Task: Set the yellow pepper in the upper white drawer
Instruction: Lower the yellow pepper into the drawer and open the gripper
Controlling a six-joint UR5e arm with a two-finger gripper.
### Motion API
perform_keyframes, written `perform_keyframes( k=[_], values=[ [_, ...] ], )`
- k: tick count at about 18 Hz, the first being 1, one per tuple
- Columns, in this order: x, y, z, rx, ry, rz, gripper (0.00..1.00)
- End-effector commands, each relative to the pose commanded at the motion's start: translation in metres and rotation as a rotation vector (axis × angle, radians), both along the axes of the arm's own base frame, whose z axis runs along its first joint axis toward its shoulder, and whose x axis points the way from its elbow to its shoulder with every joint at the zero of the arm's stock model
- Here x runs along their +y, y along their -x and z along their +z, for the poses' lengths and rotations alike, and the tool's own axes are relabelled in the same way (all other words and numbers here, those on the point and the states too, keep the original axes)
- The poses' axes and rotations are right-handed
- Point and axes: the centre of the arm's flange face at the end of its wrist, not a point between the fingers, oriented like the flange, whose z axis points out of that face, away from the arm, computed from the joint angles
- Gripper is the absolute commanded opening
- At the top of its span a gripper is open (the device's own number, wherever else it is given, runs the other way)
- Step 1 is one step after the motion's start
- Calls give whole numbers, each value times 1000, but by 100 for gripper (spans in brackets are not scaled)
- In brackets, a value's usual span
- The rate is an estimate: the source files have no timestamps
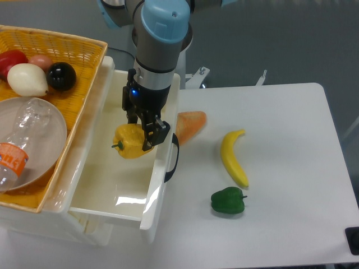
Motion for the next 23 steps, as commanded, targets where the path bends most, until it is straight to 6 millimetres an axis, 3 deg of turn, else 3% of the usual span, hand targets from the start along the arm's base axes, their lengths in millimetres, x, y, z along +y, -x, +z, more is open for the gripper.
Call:
perform_keyframes(
  k=[14, 17, 23],
  values=[
    [17, -12, -30, 19, 86, -50, 58],
    [18, -12, -35, 18, 92, -59, 72],
    [20, -14, -37, 19, 96, -69, 80]
  ],
)
